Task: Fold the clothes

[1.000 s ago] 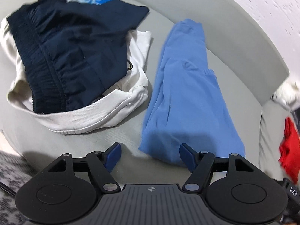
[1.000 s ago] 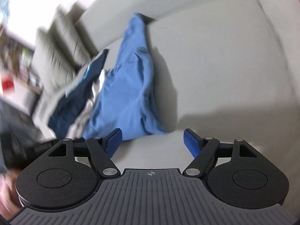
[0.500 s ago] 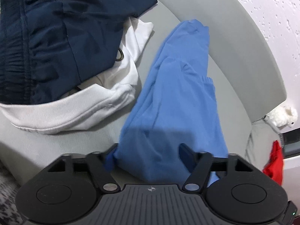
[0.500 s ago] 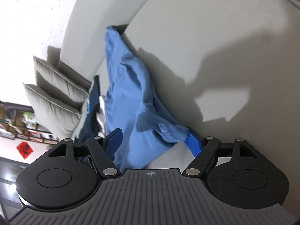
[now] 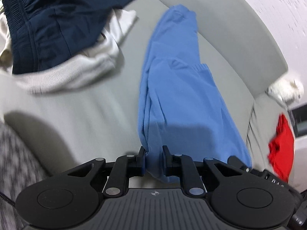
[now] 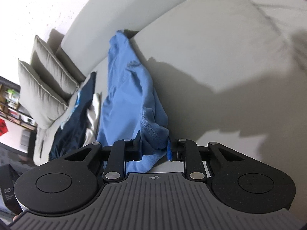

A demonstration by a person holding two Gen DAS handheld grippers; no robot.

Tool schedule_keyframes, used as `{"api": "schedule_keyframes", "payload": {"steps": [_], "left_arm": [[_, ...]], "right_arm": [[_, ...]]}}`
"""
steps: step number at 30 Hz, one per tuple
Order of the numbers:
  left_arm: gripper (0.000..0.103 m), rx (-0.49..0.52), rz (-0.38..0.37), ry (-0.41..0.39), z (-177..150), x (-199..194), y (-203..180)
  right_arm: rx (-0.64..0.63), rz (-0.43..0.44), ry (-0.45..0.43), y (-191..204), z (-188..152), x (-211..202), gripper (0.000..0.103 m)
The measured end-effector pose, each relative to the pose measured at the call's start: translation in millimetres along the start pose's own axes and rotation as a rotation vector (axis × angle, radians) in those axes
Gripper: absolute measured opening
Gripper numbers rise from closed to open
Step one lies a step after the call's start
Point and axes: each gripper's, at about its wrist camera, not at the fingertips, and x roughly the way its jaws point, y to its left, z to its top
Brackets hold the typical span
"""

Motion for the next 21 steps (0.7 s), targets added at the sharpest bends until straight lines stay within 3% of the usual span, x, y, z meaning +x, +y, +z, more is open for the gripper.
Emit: {"api": "schedule_keyframes", "payload": {"steps": [7,10,12,13,17,21], "left_arm": [[0.016,0.126,0.028,0.026,-69.3,-19.3,-21.3],[0.025,0.180,0.063,0.028,-78.6,-11.3,-23.1],[0.040,0.153,0.079,0.047,-80.7,-10.5,-13.2],[0.043,0.138,0.079,0.046,-78.3,-11.8,-9.0],[0.046,0.172,0.124,-0.011,-73.6,-34.7,-3.2],[0.039,0.255,0.148,-0.107,-71.7,-56.2,-6.9]], "right_arm": [[-0.033,-0.059,0.012,-24.9,-19.9,-61.0,0.023],[-0.045,-0.068,0.014,-37.2,-36.9,-81.0,0.024],[-0.073,-0.087,0.036,-47.4,-46.6,-79.7,0.030],[-0.085,-0.113,0.052,-50.0,-48.3,-77.3,0.044],[-0.067,-0.129,0.044,-54.6,-52.4,-96.0,0.066],[-0.158,-0.182,0.038,-44.9,-56.9,-124.3,0.071]]}}
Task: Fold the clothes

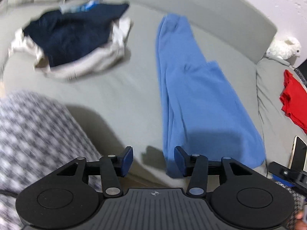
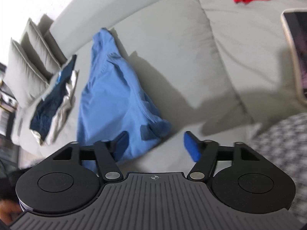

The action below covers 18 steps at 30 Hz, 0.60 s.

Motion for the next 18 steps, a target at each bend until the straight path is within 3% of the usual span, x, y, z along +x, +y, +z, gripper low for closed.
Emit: {"api": "schedule_keyframes", "payload": {"steps": [1,2,3,4,5,7,9,12,14,16,18], "left_arm": [[0.036,0.028,-0.010,-0.029,1.8,-3.0,-2.5],[0.028,0.077,-0.032,-0.062,4.9,-4.6,-7.9],[0.018,0.134,-0.057,-0.088,7.5,-4.3,-15.8],[0.015,0.177,-0.070,-0.092,7.9,-1.4,-22.3],[0.014,0.245,-0.088,-0.084,7.9,6.5,-32.0],[0.011,0.339,-0.099,-0.021,5.3,28.4,-45.8],[0.013,0.360,-0.062,0.052,-0.4,44.2,-47.1],[0.022,0.321,0.017,0.110,-1.1,53.7,-33.3],[0.037,0.288,0.057,0.140,3.8,53.8,-24.8],[0.037,0.258,0.079,0.154,9.0,48.0,-16.3],[0.033,0.271,0.087,0.131,13.5,36.4,-13.0]], "right_arm": [[-0.012,-0.001,-0.007,0.0,-1.0,-3.7,0.071],[-0.041,0.000,-0.025,2.9,-2.7,-10.0,0.060],[-0.131,0.017,-0.082,13.9,-6.2,-20.7,0.047],[-0.192,0.024,-0.106,22.6,-6.9,-22.0,0.019],[-0.253,0.030,-0.129,31.3,-7.6,-23.3,0.009],[-0.337,0.034,-0.128,49.6,-5.5,-10.6,0.009],[-0.393,0.030,-0.097,62.5,-4.4,8.7,0.009],[-0.485,-0.095,-0.006,65.9,-9.4,37.6,0.005],[-0.425,-0.092,-0.012,52.2,-8.6,33.2,0.000],[-0.364,-0.110,-0.009,45.6,-3.5,23.0,0.000],[-0.364,-0.175,-0.024,45.9,-0.7,12.9,0.013]]}}
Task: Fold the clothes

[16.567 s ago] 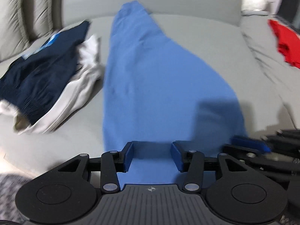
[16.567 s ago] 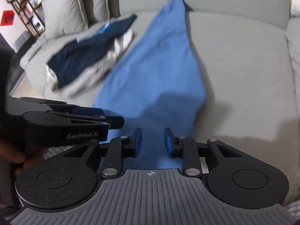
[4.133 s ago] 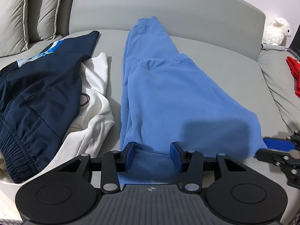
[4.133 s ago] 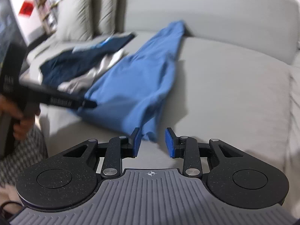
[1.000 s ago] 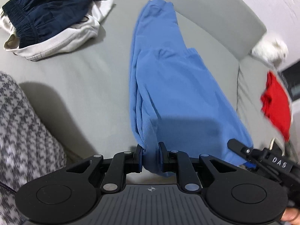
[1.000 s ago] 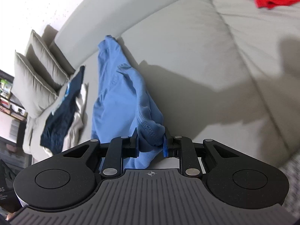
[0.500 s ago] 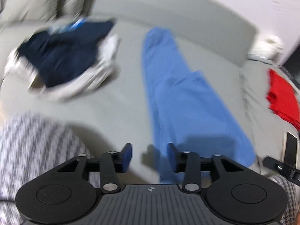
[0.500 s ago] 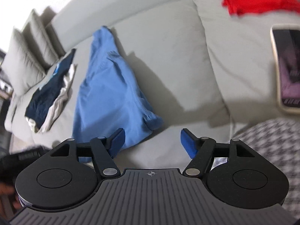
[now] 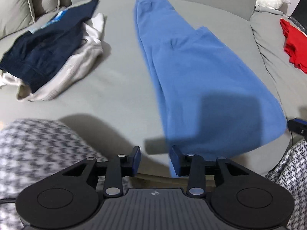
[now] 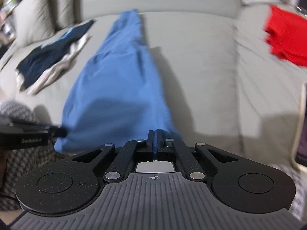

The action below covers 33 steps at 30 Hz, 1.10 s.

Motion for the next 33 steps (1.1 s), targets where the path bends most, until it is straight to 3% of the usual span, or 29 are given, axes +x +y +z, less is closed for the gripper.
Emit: {"api": "schedule_keyframes", "payload": {"steps": [1,2,4,13,17,21,23,26,27,28,29,32,33], "left_arm": [[0.033,0.004,-0.005,-0.021,-0.1,-5.5,1.3],[0.033,0.003,-0.017,-0.040,-0.9,-10.4,2.2],[0.034,-0.010,-0.045,-0.078,3.4,-16.6,2.8],[0.034,-0.036,-0.176,-0.221,49.6,-4.4,3.3],[0.029,-0.009,-0.151,-0.320,78.8,13.9,-15.2],[0.026,0.022,-0.157,-0.370,105.3,41.6,-26.2],[0.022,0.032,-0.139,-0.360,117.4,61.1,-28.9],[0.028,0.014,-0.091,-0.231,125.2,104.9,-24.3],[0.028,0.007,-0.106,-0.226,123.7,111.5,-21.1],[0.028,0.017,-0.106,-0.228,124.6,109.3,-22.0],[0.028,0.027,-0.106,-0.229,125.6,107.1,-22.9],[0.028,-0.006,-0.134,-0.229,129.6,99.1,-16.6],[0.033,-0.052,-0.154,-0.247,134.1,89.1,-8.7]], "right_arm": [[-0.020,-0.035,-0.009,0.3,0.1,-4.2,0.025],[-0.039,-0.070,-0.019,0.6,0.3,-8.3,0.026],[-0.036,-0.053,-0.035,-2.0,-0.4,-13.9,0.026],[-0.035,0.093,-0.114,19.1,32.3,-11.7,0.029],[-0.093,0.136,-0.120,36.2,68.5,22.3,0.029],[-0.131,0.158,-0.105,55.9,102.7,64.5,0.029],[-0.129,0.171,-0.113,63.3,118.4,83.9,0.029],[-0.122,0.177,-0.110,67.1,133.8,115.1,0.029],[-0.127,0.149,-0.081,66.3,135.0,130.9,0.028],[-0.135,0.120,-0.060,65.9,134.9,139.7,0.026],[-0.152,0.058,-0.023,61.7,131.7,157.9,0.036],[-0.095,0.086,-0.019,50.6,131.6,161.4,0.037],[-0.088,0.093,-0.013,49.7,133.0,159.4,0.037]]}}
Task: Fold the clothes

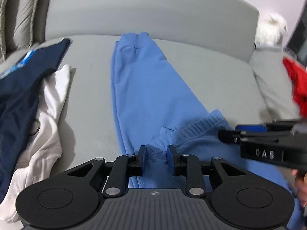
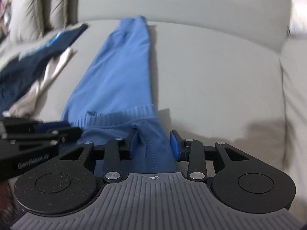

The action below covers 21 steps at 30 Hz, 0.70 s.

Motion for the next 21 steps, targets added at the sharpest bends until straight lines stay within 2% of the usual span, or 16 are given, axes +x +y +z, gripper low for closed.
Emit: {"api": "schedule_keyframes", "payload": {"steps": [2,4,6,9,13,16,19,21], "left_arm": [[0.049,-0.044,-0.005,-0.083,15.7,-18.6,10.6],[0.050,-0.044,0.001,-0.140,28.5,-25.5,20.2],[0.051,-0.050,0.003,-0.162,42.3,-21.1,29.4],[0.050,-0.072,-0.003,-0.180,72.2,10.1,50.2],[0.050,-0.127,-0.021,-0.158,97.2,56.5,70.4],[0.050,-0.150,-0.031,-0.147,116.9,85.6,77.5],[0.050,-0.162,-0.011,-0.150,140.7,115.4,85.5],[0.050,-0.221,-0.001,-0.118,143.1,126.6,93.6]], "right_arm": [[-0.019,-0.002,0.003,4.9,5.4,-7.2,0.037],[-0.023,0.033,-0.029,7.3,13.4,-20.9,0.036],[-0.045,0.075,-0.093,11.7,29.5,-37.9,0.037],[-0.079,0.103,-0.123,19.1,59.4,-37.9,0.041],[-0.080,0.115,-0.144,22.0,97.8,-9.4,0.042],[-0.089,0.115,-0.152,18.4,124.4,23.1,0.046],[-0.092,0.124,-0.159,15.5,157.3,70.3,0.047],[-0.098,0.121,-0.151,13.5,175.9,100.8,0.047]]}}
